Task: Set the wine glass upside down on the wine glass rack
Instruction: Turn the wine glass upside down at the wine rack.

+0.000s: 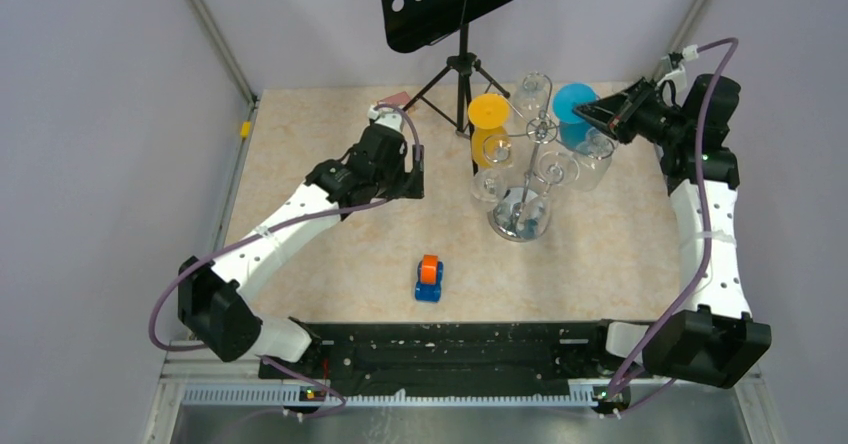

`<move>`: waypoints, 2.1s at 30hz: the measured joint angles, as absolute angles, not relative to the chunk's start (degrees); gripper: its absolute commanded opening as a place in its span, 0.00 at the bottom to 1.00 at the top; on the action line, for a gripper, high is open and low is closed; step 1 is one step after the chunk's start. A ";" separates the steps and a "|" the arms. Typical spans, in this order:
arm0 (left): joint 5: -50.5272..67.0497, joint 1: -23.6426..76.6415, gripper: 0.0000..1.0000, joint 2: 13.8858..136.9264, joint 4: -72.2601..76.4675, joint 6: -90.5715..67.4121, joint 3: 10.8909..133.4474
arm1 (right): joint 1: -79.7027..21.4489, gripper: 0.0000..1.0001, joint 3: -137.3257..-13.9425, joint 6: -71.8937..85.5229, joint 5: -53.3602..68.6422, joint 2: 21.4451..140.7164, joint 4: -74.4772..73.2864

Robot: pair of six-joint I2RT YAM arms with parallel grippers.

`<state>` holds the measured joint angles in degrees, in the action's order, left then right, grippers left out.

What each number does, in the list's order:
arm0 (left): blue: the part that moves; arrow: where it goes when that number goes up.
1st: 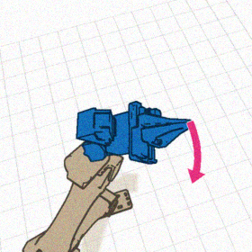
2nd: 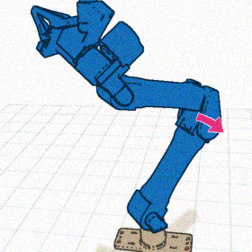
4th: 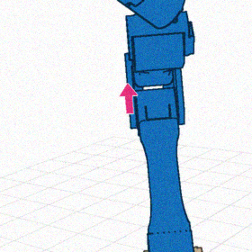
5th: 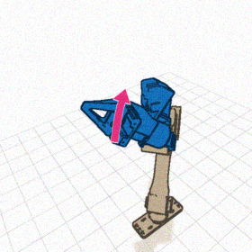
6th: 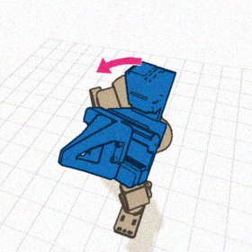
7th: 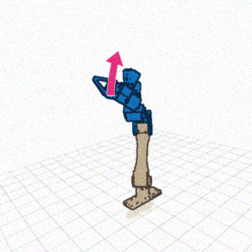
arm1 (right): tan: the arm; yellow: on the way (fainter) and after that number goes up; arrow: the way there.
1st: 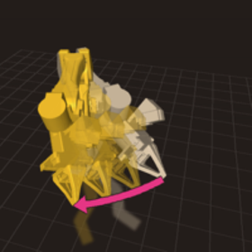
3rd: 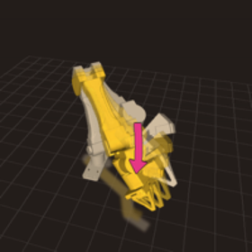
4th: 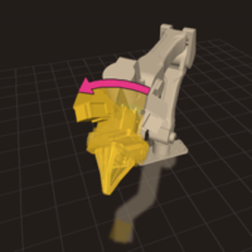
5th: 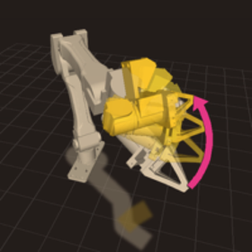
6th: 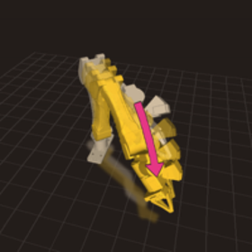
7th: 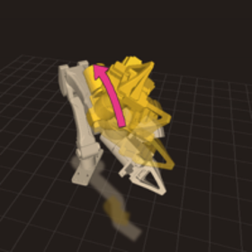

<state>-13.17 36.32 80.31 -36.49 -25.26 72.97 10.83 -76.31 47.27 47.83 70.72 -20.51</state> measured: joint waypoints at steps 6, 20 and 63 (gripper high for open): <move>-13.17 36.29 0.94 80.66 -36.38 -25.61 74.91 | 12.34 0.00 -77.73 45.12 44.84 70.65 -24.71; -12.82 36.25 0.93 83.42 -36.36 -25.36 77.38 | 13.02 0.00 -79.68 43.90 40.69 71.09 -24.56; -9.43 36.25 0.92 83.90 -34.20 -25.61 77.71 | 13.04 0.78 -92.44 33.28 39.83 76.82 -36.05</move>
<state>-9.43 36.25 83.90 -34.20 -25.61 77.71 13.04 -92.44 33.28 39.83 76.82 -36.05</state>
